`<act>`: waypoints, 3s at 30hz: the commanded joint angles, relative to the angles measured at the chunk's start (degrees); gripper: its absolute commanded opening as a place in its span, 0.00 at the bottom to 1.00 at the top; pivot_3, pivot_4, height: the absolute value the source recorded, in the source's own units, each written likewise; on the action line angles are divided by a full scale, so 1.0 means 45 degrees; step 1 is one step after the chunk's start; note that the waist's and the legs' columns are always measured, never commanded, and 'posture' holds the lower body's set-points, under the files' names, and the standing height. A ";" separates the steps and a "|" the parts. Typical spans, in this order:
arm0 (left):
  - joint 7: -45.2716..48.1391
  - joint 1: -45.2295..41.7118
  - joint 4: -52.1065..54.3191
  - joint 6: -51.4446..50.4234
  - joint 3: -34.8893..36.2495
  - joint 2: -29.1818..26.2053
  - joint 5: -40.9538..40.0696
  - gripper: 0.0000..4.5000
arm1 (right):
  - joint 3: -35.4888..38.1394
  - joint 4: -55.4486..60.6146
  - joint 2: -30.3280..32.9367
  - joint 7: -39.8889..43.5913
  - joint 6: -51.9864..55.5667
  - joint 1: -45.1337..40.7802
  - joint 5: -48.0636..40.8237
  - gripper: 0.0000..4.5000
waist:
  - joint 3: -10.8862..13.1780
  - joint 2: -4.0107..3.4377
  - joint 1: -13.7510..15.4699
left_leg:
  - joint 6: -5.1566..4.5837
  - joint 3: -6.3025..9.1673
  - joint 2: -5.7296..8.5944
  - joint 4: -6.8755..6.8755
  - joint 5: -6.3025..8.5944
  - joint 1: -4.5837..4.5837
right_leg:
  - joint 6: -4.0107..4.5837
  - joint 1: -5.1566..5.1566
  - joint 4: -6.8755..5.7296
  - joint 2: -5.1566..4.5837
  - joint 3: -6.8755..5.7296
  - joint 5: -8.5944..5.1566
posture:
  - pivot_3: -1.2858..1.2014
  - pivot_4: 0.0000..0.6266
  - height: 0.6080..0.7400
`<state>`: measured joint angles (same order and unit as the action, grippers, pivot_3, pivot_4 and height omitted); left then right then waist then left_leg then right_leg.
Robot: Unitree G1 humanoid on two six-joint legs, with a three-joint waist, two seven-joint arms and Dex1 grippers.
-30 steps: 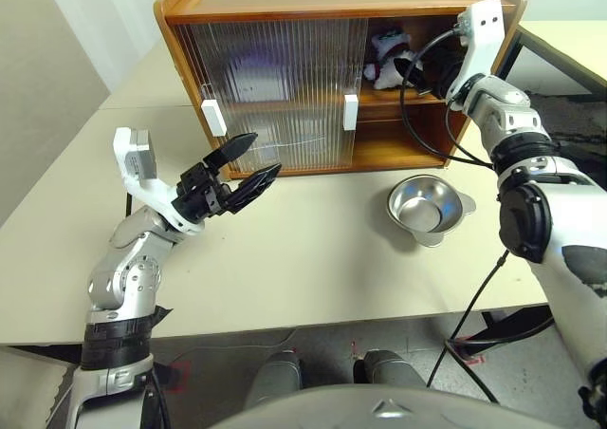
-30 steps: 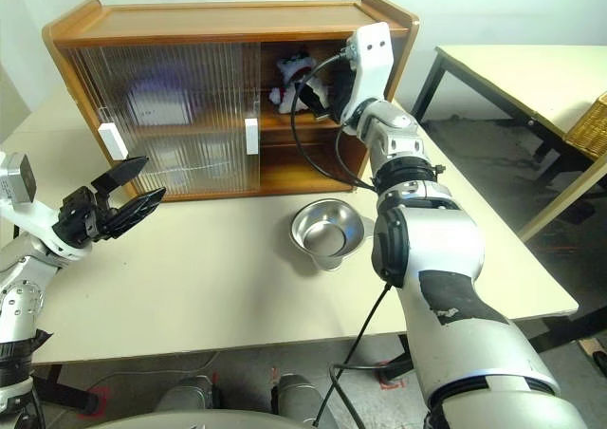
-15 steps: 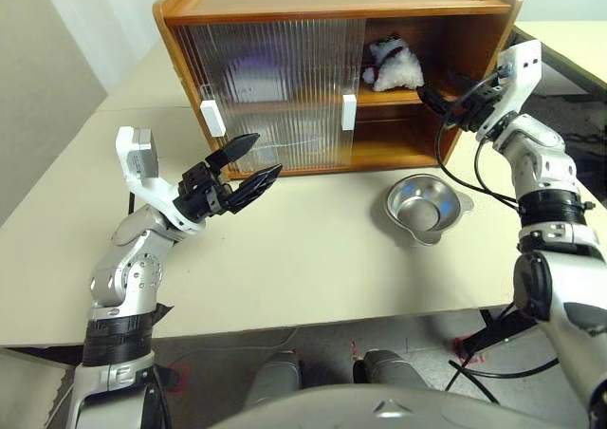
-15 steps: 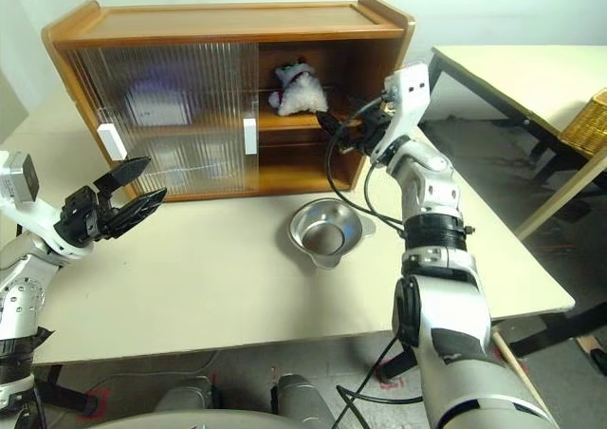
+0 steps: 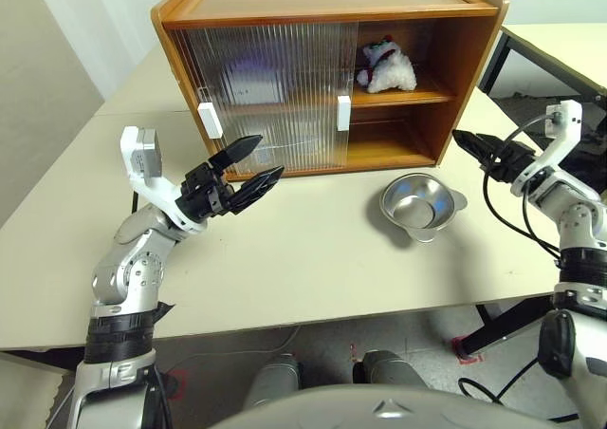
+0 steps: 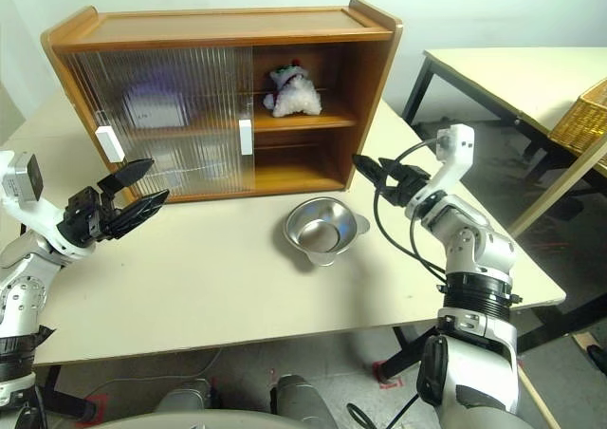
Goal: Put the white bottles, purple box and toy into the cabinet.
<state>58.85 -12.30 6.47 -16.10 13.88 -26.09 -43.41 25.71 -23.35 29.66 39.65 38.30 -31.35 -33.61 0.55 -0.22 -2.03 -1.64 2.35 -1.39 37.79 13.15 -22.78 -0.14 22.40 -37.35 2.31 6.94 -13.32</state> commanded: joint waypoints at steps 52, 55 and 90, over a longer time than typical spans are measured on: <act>0.0227 -0.0181 -0.0171 -0.0033 -0.0181 -0.0257 0.0155 1.00 | 0.2920 -0.0754 -0.0882 -0.2205 0.6652 0.2156 -0.4320 0.03 | -0.0002 0.0002 0.0063 | 0.0014 0.0019 0.0014 -0.0043 0.0009 -0.0021 | -0.0028 0.0030 0.0007 0.0001 0.0009 -0.0036 | 0.51 0.00 1.00; 0.0225 -0.0202 -0.0184 -0.0019 -0.0183 -0.0250 0.0155 1.00 | 0.2821 -0.0828 -0.0832 -0.2071 0.6511 0.2150 -0.4314 0.01 | -0.0003 0.0000 0.0065 | 0.0014 0.0020 0.0016 -0.0042 0.0009 -0.0021 | -0.0032 0.0026 0.0008 0.0001 0.0008 -0.0038 | 0.51 0.00 1.00; 0.0306 -0.0382 -0.0319 -0.0064 -0.0176 -0.0378 0.0187 1.00 | 0.3858 -0.1468 -0.1689 -0.3528 0.6539 0.0809 -0.5737 0.01 | -0.0003 -0.0001 0.0017 | 0.0012 0.0022 0.0016 -0.0049 0.0008 -0.0023 | 0.0000 0.0037 0.0007 0.0002 0.0012 -0.0024 | 0.51 0.00 1.00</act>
<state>59.93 -13.68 5.69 -16.19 13.33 -27.27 -42.99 41.93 -31.37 22.54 25.62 67.24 -26.78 -57.93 0.53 -0.23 -1.96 -1.59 2.45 -1.32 37.56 13.18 -22.88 -0.14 22.57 -37.32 2.32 6.99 -13.43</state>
